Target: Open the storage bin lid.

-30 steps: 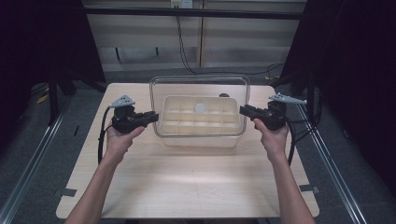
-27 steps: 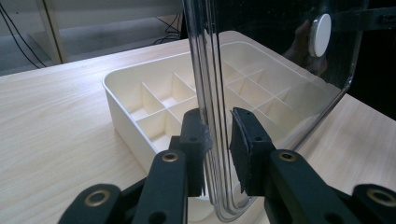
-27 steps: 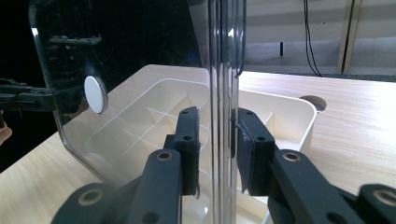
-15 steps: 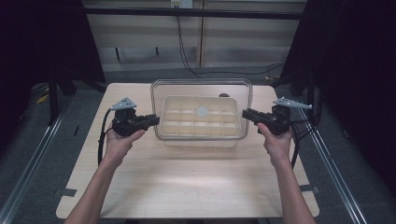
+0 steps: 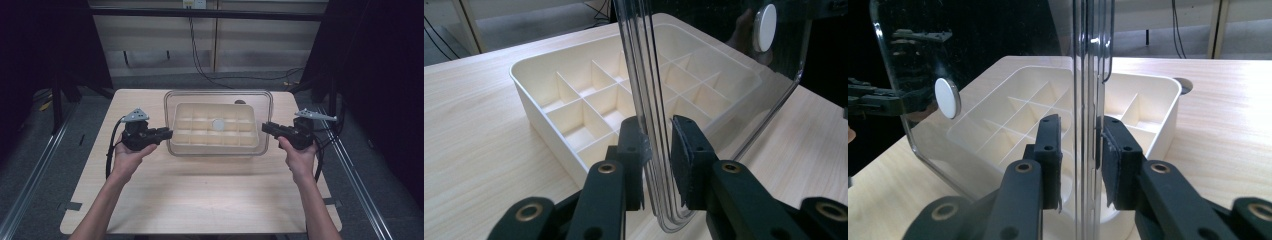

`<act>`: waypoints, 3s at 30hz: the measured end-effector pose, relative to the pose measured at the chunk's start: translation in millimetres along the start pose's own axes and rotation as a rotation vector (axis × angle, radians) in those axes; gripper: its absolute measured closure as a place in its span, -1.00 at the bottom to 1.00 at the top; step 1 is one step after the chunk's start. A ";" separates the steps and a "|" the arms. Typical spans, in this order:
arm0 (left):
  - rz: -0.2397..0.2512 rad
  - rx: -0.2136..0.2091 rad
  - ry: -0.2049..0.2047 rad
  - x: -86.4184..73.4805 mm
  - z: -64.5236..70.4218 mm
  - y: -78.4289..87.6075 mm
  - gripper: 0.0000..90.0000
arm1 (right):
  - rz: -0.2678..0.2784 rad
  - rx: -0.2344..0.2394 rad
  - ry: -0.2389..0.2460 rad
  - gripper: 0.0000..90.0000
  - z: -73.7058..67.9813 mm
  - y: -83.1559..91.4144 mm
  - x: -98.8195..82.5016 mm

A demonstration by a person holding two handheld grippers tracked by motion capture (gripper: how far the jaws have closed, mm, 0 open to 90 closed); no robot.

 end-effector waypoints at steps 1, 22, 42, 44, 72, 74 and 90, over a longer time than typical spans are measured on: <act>0.002 0.003 -0.001 -0.2 0.7 1.5 0.68 | -0.003 0.000 -0.002 0.61 -1.3 1.3 -0.8; -0.055 0.002 -0.022 -19.4 8.1 16.9 0.68 | -0.055 0.031 0.026 0.64 -19.3 13.8 -16.3; -0.114 -0.016 0.009 -52.9 12.2 30.1 0.66 | -0.087 0.067 -0.003 0.67 -32.8 22.5 -47.2; -0.111 -0.020 0.016 -54.8 11.6 32.9 0.67 | -0.098 0.067 -0.010 0.67 -34.5 22.4 -51.7; -0.166 -0.070 0.036 -81.1 39.3 52.4 0.67 | -0.123 0.110 -0.030 0.70 -52.2 57.1 -77.3; -0.173 -0.074 0.040 -83.9 40.5 54.2 0.67 | -0.128 0.115 -0.039 0.70 -54.4 59.2 -79.6; -0.210 -0.089 0.052 -103.2 53.5 64.2 0.67 | -0.195 0.128 -0.090 0.70 -58.6 69.4 -107.7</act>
Point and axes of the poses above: each handheld gripper's, and its own axes: y roughly backward along the jaws, x roughly out of its top, z roughly to its right, the point moved 5 cm from there along -y, roughly forward along the jaws, and after that the axes turned 9 degrees about z, right-handed, at the moved point
